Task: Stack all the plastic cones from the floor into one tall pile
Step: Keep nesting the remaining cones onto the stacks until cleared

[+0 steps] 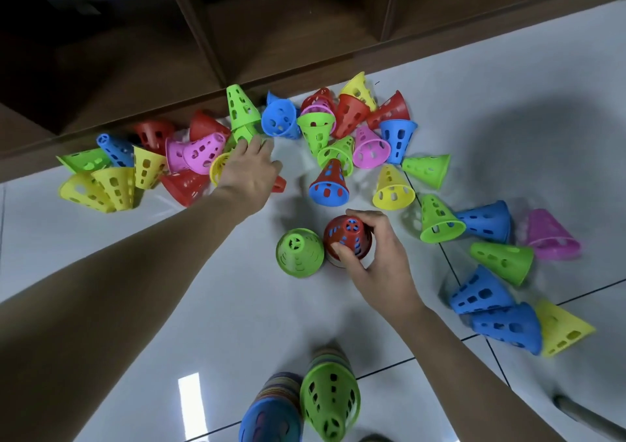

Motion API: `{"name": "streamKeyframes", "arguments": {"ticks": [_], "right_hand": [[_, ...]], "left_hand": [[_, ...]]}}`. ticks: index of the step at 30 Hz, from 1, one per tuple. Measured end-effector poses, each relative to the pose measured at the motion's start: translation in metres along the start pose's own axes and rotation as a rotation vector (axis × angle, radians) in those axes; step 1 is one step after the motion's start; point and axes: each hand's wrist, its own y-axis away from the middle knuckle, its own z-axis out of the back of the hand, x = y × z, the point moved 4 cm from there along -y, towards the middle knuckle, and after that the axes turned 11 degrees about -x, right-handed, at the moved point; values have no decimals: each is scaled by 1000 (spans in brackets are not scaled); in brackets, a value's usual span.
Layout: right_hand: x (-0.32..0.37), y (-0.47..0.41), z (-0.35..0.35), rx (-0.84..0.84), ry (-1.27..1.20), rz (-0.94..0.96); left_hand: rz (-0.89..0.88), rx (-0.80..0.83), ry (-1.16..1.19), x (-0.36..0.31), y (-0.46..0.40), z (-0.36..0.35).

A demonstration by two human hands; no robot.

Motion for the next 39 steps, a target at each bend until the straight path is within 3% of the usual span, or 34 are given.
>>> {"name": "streamKeyframes", "arguments": {"ticks": [3, 5, 8, 10, 12, 18, 26, 29, 32, 35, 39], "right_hand": [[0, 0, 0, -5, 0, -11], [1, 1, -1, -7, -10, -18], [1, 2, -1, -11, -17, -25], [1, 2, -1, -8, -14, -25], [2, 2, -1, -6, -9, -22], [6, 3, 1, -6, -11, -8], [20, -1, 15, 90, 117, 94], [20, -21, 53, -86, 222, 161], [-15, -58, 86, -230, 514, 65], [-55, -78, 92, -101, 757, -98], [-74, -69, 80, 3, 859, -169]], "left_hand": [[33, -36, 151, 5, 20, 0], [221, -156, 509, 10, 40, 6], [619, -374, 1243, 10, 82, 34], [801, -475, 1525, 2, 112, 58], [821, -552, 1655, -8, 138, 82], [566, -376, 1463, -45, 162, 90], [507, -246, 1321, -65, 150, 61], [505, -284, 1318, -70, 151, 55], [515, -307, 1336, -71, 152, 54], [512, -310, 1367, -71, 151, 50], [494, -316, 1358, -70, 150, 47]]}}
